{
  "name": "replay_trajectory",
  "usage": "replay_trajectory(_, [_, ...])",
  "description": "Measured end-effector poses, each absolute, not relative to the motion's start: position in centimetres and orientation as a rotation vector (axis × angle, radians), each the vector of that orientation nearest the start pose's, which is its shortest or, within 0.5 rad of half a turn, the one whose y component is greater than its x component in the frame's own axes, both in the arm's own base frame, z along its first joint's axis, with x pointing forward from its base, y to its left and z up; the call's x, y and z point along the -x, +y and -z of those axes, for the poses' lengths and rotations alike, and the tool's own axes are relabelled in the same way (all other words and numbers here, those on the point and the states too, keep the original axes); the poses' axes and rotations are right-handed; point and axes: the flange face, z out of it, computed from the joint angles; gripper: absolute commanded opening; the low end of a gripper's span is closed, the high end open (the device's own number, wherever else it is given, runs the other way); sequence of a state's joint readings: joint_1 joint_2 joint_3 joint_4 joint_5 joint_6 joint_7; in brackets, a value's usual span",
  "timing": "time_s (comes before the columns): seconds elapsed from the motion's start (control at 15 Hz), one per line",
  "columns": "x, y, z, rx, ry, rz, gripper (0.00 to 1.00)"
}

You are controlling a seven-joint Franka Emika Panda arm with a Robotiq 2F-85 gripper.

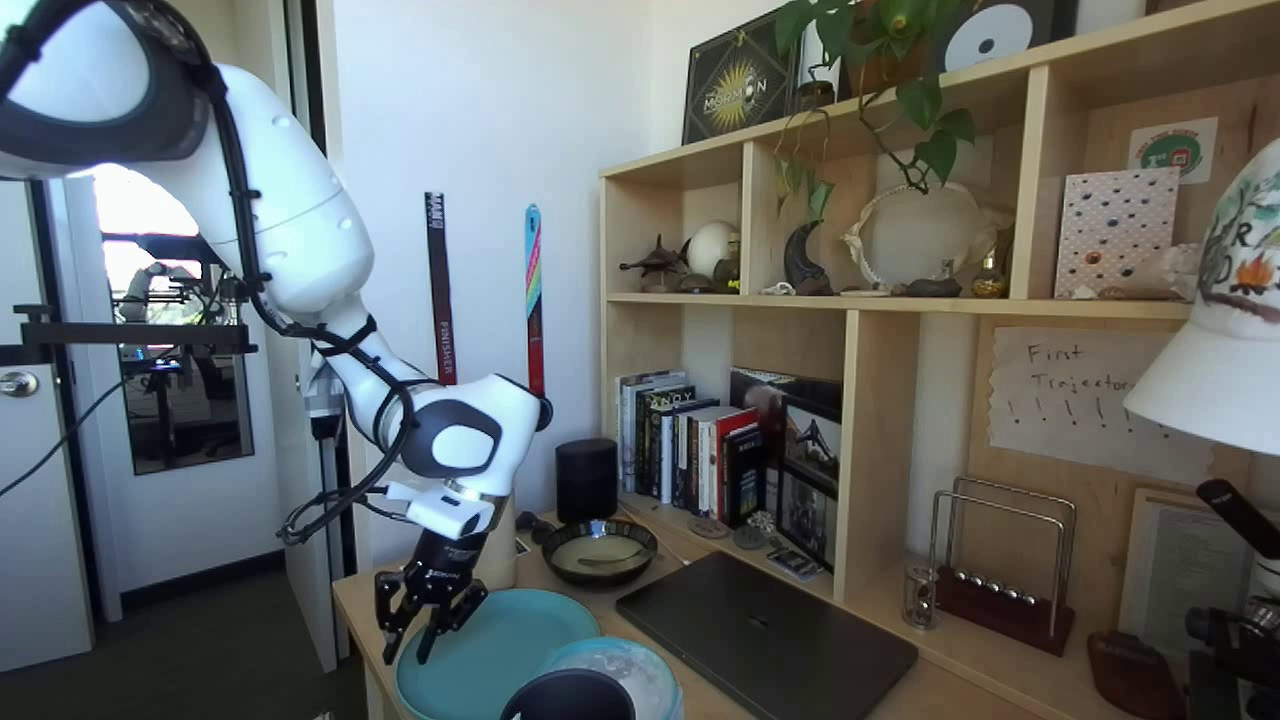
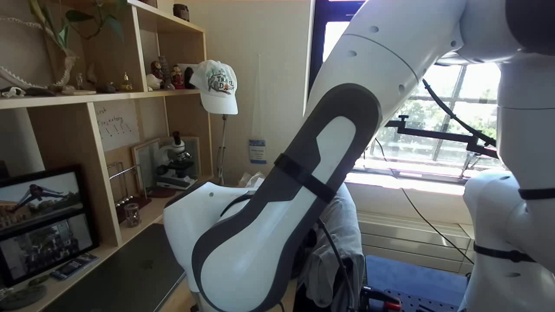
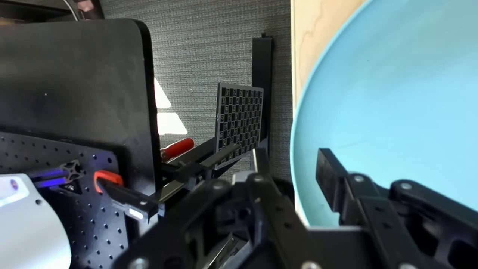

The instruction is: Move the teal plate from the right to the left

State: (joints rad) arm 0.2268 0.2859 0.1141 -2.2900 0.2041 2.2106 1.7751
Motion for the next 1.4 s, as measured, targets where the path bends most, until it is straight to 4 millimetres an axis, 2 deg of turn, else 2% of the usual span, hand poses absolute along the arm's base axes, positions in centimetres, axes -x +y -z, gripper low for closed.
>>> replay_trajectory(0.2, [-46.0, 17.2, -20.5, 2.336, 2.364, -0.55, 0.94])
replay_trajectory(0.27, [-46.2, 17.2, -20.7, 2.338, 2.354, -0.546, 0.99])
replay_trajectory(0.47, [-48.0, 17.7, -22.4, 2.377, 2.263, -0.492, 1.0])
replay_trajectory(0.8, [-51.0, 18.1, -28.0, 2.434, 2.101, -0.316, 1.0])
replay_trajectory(1.13, [-52.0, 16.8, -34.6, 2.454, 1.986, -0.166, 1.0])
replay_trajectory(1.4, [-52.5, 15.3, -38.8, 2.458, 1.903, -0.092, 1.0])
